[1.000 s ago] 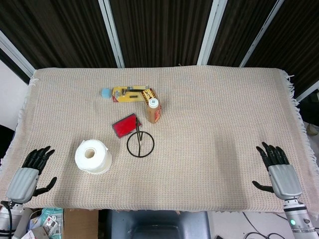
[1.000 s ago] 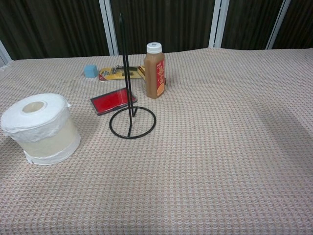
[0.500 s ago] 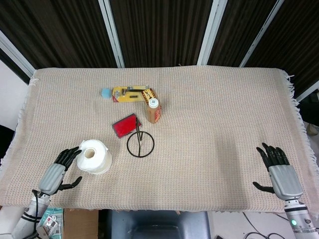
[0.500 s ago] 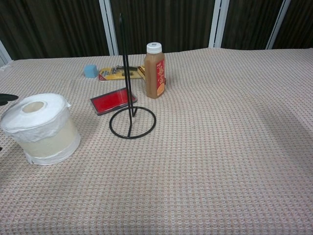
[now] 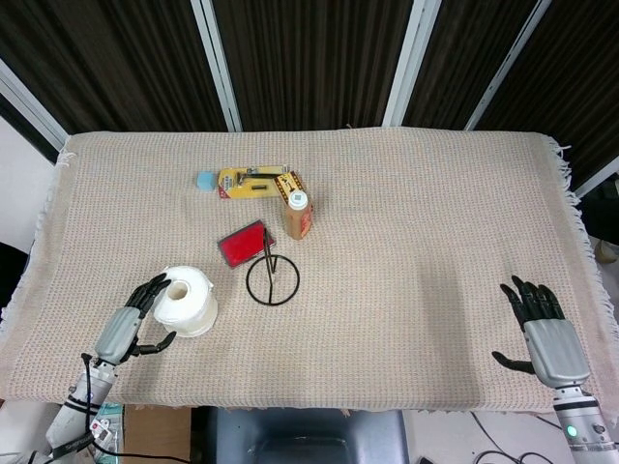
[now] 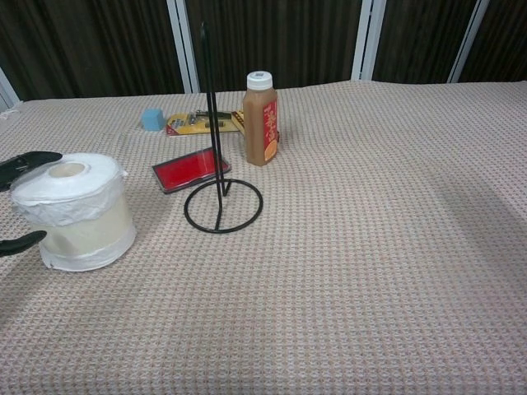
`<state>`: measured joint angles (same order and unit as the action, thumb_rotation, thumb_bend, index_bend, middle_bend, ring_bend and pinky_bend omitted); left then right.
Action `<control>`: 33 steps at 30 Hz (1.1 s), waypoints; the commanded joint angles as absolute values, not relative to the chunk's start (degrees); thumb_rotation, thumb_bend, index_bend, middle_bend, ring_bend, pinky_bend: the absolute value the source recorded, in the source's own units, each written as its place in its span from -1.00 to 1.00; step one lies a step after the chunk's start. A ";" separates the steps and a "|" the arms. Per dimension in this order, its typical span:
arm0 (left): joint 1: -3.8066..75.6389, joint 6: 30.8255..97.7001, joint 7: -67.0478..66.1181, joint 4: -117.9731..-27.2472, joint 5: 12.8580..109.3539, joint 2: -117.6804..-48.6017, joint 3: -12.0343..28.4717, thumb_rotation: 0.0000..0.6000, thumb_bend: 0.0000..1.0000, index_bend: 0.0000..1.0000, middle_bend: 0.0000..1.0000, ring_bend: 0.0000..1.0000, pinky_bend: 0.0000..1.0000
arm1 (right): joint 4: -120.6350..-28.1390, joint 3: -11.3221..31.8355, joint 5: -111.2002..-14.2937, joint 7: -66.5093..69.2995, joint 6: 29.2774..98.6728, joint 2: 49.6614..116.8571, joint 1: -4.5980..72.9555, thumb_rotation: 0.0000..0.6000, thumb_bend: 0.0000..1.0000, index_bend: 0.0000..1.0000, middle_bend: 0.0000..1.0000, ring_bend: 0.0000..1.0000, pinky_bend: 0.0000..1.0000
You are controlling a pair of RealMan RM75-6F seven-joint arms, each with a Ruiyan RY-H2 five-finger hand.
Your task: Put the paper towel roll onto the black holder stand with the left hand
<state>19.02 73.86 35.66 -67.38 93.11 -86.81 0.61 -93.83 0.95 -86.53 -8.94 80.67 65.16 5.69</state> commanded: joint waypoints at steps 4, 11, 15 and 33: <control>21.30 72.11 41.29 -65.81 91.73 -89.00 1.32 1.00 -0.34 -1.00 -1.00 -1.00 -0.89 | -93.81 1.01 -86.25 -9.12 80.36 65.21 5.81 1.00 -0.87 -1.00 -1.00 -1.00 -1.00; 22.29 69.69 42.61 -65.10 89.72 -90.24 1.50 1.00 -0.29 -0.99 -0.91 -0.77 0.07 | -93.87 0.95 -86.18 -9.21 80.26 65.16 5.79 1.00 -0.87 -1.00 -1.00 -1.00 -1.00; 22.51 69.48 42.45 -64.19 88.85 -91.13 1.87 1.00 -0.18 -0.52 -0.27 -0.10 0.46 | -93.97 0.83 -86.18 -9.33 80.07 65.14 5.81 1.00 -0.87 -1.00 -1.00 -1.00 -1.00; 19.08 80.44 42.77 -63.28 85.68 -95.51 7.11 1.00 0.59 0.44 0.69 0.73 1.00 | -94.33 0.37 -86.56 -9.30 79.70 64.87 5.84 1.00 -0.87 -1.00 -1.00 -1.00 -1.00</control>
<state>19.97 76.59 43.44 -63.88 84.69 -94.78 6.12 -94.32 0.37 -86.56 -9.31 79.71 64.87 5.84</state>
